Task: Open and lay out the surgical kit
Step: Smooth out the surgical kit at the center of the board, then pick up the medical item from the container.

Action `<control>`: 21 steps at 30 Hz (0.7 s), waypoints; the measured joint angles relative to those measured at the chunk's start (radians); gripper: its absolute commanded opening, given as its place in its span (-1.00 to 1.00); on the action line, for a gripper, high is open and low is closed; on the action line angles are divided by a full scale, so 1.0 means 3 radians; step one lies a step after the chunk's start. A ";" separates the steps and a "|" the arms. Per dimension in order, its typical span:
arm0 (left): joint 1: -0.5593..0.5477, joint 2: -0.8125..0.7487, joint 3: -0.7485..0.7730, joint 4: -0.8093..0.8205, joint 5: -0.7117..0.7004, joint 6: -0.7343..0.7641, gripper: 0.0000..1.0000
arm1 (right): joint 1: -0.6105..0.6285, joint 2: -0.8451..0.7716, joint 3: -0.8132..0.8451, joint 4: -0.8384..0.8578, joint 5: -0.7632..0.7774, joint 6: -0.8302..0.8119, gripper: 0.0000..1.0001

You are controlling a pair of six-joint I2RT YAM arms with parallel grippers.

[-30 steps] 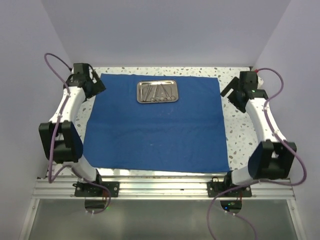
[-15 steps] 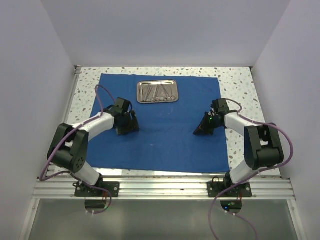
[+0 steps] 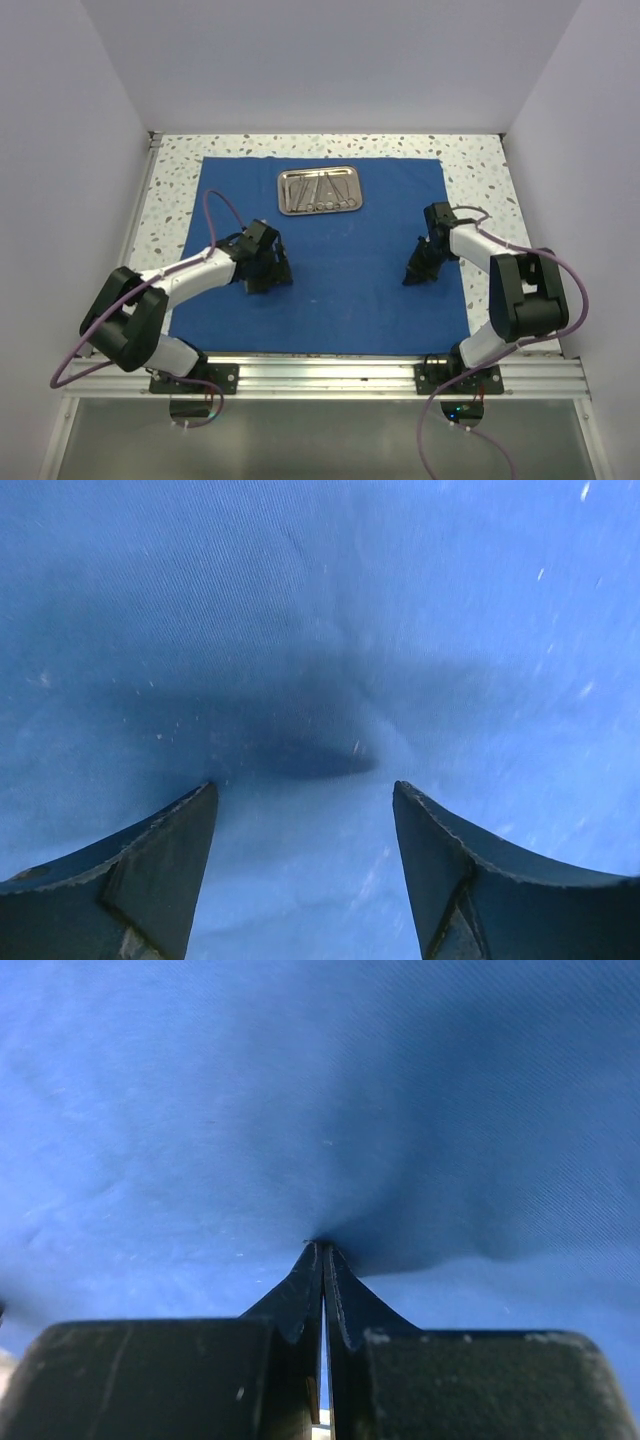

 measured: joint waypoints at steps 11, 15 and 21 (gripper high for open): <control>-0.0169 0.0223 0.0874 -0.0884 -0.0324 0.0019 0.99 | -0.0023 -0.0406 0.0107 -0.0731 0.0441 -0.0333 0.85; -0.0142 0.0607 0.1929 -0.1012 -0.0622 0.0300 0.96 | -0.0023 -0.0902 0.0342 -0.0872 0.0441 -0.0427 0.86; 0.0126 0.1588 0.3338 -0.1019 -0.0636 0.0678 0.27 | -0.0023 -0.1241 0.0764 -0.1055 0.0385 -0.0512 0.74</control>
